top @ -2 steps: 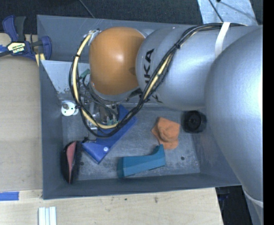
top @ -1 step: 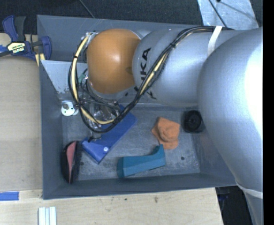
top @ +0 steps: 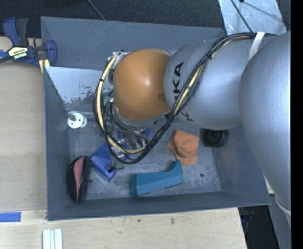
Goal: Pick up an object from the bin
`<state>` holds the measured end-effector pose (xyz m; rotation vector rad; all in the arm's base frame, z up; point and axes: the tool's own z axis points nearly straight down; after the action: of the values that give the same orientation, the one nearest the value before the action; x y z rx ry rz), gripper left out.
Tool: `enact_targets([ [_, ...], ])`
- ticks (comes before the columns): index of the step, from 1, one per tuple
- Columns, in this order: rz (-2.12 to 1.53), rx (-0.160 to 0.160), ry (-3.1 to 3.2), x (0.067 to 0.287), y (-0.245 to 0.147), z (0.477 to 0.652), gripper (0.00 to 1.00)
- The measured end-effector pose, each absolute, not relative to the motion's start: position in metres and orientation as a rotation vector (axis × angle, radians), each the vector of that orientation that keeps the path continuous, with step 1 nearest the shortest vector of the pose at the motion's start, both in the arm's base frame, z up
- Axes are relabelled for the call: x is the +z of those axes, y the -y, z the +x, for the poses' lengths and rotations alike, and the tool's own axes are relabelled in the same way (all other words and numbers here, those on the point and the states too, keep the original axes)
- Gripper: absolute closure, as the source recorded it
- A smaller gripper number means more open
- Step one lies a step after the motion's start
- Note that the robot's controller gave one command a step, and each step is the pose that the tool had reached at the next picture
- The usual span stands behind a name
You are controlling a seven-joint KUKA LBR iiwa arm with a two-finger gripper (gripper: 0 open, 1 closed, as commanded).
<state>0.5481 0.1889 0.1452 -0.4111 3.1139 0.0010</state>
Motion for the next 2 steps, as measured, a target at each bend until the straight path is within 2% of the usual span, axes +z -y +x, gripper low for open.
enact_targets([
  [1, -0.239, -0.001, -3.132, 0.154, -0.186, 0.519, 0.0],
  [2, -0.551, 0.001, -3.09, 0.142, -0.186, 0.503, 0.0],
])
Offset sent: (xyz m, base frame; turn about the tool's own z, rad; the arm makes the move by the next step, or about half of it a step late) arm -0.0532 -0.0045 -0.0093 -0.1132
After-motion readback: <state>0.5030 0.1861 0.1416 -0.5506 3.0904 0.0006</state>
